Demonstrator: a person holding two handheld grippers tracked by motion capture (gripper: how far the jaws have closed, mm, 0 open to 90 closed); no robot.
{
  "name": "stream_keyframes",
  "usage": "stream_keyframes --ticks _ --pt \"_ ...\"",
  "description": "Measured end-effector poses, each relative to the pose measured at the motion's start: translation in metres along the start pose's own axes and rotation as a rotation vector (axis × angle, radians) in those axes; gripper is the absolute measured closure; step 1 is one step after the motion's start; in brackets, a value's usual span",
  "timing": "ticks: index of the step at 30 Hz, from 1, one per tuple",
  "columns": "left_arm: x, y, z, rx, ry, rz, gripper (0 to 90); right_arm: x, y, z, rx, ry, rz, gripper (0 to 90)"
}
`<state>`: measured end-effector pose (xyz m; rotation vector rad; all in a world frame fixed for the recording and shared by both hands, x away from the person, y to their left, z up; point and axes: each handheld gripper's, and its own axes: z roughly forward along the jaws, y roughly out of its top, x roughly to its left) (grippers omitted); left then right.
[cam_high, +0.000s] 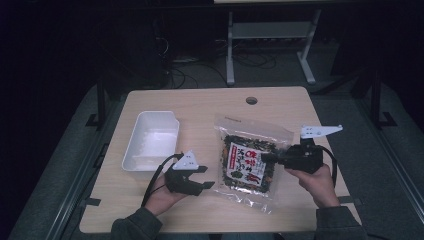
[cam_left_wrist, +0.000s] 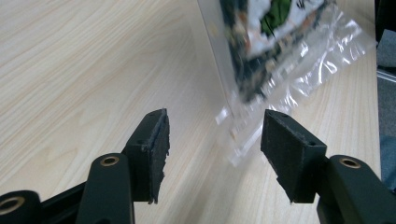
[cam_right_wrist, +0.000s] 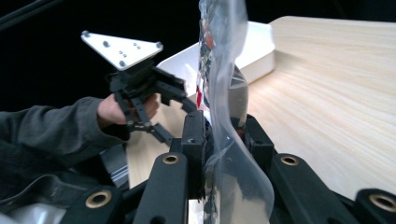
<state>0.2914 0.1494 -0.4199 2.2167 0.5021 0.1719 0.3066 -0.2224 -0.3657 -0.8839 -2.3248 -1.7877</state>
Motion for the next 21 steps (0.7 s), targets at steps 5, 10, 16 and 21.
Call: stream_keyframes --ticks 5,10,16,21 --pt "-0.002 -0.003 -0.005 0.008 0.01 0.01 39.4 0.003 0.008 -0.005 -0.011 -0.093 0.007 74.5" --pt "-0.004 -0.008 -0.012 0.014 0.016 0.017 38.0 0.006 0.015 -0.002 -0.016 -0.155 0.004 74.5" --pt "-0.008 -0.016 -0.018 0.03 0.016 0.025 36.5 0.009 0.022 0.003 -0.033 -0.201 -0.002 74.5" --pt "-0.011 -0.02 -0.02 0.041 0.019 0.038 34.8 0.012 0.03 0.01 -0.059 -0.231 0.0 74.5"
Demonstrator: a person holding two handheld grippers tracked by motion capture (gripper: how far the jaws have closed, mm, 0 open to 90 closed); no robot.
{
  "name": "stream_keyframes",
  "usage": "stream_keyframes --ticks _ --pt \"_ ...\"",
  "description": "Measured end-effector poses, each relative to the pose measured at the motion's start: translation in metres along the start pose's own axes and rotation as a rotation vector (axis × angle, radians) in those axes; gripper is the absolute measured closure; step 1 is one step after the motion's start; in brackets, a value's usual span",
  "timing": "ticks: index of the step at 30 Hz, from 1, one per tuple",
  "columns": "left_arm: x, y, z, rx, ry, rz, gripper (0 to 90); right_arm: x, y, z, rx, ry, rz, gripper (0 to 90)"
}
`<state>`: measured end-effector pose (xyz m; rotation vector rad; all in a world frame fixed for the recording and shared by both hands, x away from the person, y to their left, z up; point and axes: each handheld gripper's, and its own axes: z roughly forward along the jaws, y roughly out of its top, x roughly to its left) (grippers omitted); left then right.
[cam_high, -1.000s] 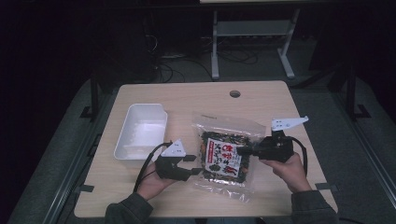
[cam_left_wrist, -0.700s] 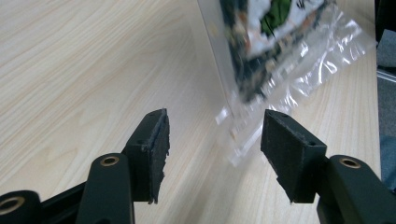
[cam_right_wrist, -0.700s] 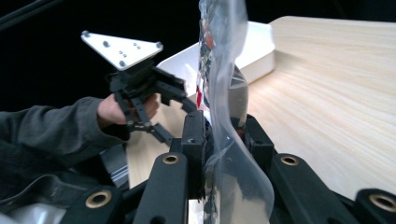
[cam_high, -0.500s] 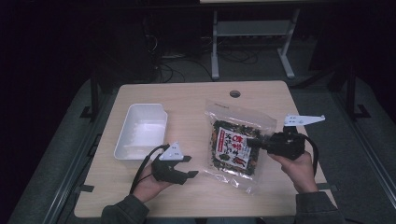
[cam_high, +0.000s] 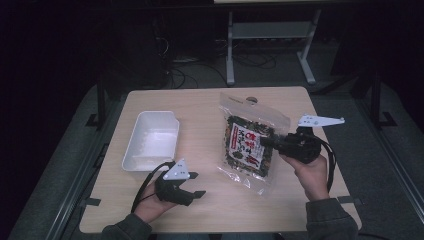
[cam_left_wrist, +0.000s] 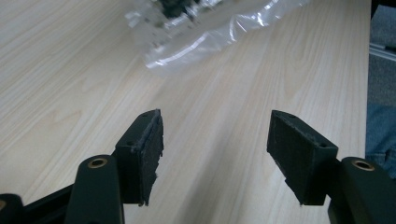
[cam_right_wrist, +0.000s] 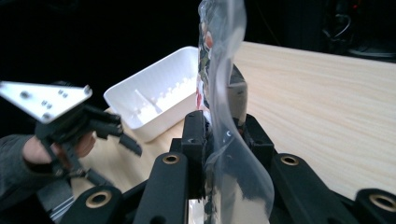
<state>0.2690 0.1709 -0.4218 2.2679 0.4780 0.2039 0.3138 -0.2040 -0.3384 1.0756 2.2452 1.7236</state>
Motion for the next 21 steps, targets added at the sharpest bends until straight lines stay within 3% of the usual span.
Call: stream_keyframes --ticks 8,21 --pt "-0.004 -0.006 -0.006 0.013 0.009 0.021 32.7 0.011 0.013 0.016 -0.019 -0.019 -0.011 74.5" --pt "-0.009 -0.02 -0.02 0.026 0.013 0.032 31.8 0.034 0.041 0.066 -0.058 -0.029 -0.046 74.6"
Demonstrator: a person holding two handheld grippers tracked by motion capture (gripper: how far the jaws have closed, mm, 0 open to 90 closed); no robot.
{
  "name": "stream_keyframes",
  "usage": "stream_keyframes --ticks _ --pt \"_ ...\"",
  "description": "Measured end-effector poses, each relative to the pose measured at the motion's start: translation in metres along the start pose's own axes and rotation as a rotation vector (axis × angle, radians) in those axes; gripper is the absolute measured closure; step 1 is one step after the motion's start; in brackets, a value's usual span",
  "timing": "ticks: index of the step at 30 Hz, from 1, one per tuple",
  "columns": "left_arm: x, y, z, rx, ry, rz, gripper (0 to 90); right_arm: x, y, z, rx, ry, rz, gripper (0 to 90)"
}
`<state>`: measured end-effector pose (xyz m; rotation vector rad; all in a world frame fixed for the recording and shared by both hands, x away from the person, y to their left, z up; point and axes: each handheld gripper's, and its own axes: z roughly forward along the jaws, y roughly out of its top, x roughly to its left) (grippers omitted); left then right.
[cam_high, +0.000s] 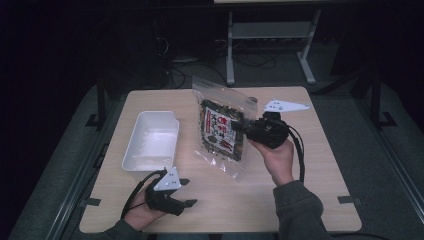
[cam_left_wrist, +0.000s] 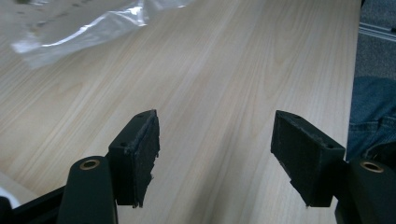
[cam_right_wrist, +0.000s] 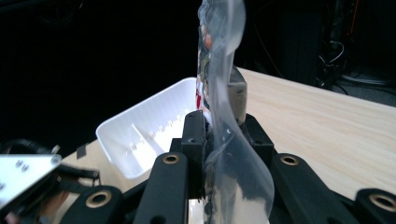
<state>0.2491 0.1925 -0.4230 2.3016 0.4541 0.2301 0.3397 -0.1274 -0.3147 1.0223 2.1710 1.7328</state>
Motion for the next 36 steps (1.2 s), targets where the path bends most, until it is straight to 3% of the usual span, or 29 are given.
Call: stream_keyframes --ticks 7,20,36 --pt "-0.001 -0.008 -0.003 0.028 0.003 0.007 31.2 0.003 0.008 0.02 -0.031 -0.013 0.008 74.6" --pt "-0.003 -0.017 -0.011 0.031 0.007 0.005 30.7 0.017 0.024 0.045 -0.078 -0.043 -0.004 74.7" --pt "-0.002 -0.027 -0.019 0.048 0.015 0.008 30.6 0.044 0.049 0.094 -0.123 -0.021 -0.016 74.8"
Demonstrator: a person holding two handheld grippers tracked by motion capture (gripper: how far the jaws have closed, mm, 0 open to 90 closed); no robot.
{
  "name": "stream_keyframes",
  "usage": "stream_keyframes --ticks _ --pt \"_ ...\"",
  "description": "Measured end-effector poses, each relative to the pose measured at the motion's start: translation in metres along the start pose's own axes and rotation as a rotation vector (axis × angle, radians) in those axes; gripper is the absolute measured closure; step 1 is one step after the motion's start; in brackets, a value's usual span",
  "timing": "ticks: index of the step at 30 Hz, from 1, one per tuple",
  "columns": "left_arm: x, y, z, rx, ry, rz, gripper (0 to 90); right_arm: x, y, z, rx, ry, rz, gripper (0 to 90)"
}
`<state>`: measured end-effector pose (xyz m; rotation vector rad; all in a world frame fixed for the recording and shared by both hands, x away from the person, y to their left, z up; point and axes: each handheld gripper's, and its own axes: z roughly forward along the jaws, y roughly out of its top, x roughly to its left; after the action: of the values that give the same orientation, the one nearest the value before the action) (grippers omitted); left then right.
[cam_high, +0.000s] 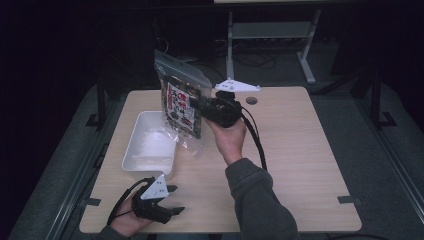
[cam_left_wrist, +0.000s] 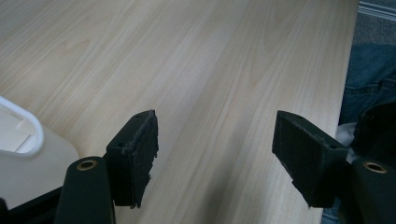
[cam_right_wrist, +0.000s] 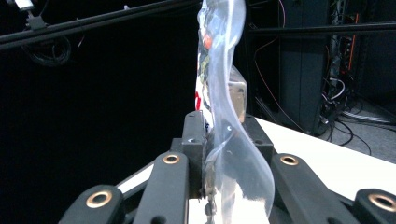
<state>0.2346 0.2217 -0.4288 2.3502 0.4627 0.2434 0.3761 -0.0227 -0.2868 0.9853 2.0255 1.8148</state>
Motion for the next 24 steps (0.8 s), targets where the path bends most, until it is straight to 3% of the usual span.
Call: stream_keyframes --ticks 6,16,24 --pt "0.0 -0.004 -0.005 -0.002 0.002 -0.003 30.5 0.011 0.001 0.022 -0.01 -0.014 -0.014 74.8" --pt "0.003 -0.014 -0.013 -0.003 0.017 -0.026 30.4 0.023 -0.007 0.06 -0.007 -0.059 0.007 74.8" --pt "0.003 -0.015 -0.012 0.004 0.021 -0.022 29.9 0.033 -0.013 0.079 -0.016 -0.087 -0.032 74.9"
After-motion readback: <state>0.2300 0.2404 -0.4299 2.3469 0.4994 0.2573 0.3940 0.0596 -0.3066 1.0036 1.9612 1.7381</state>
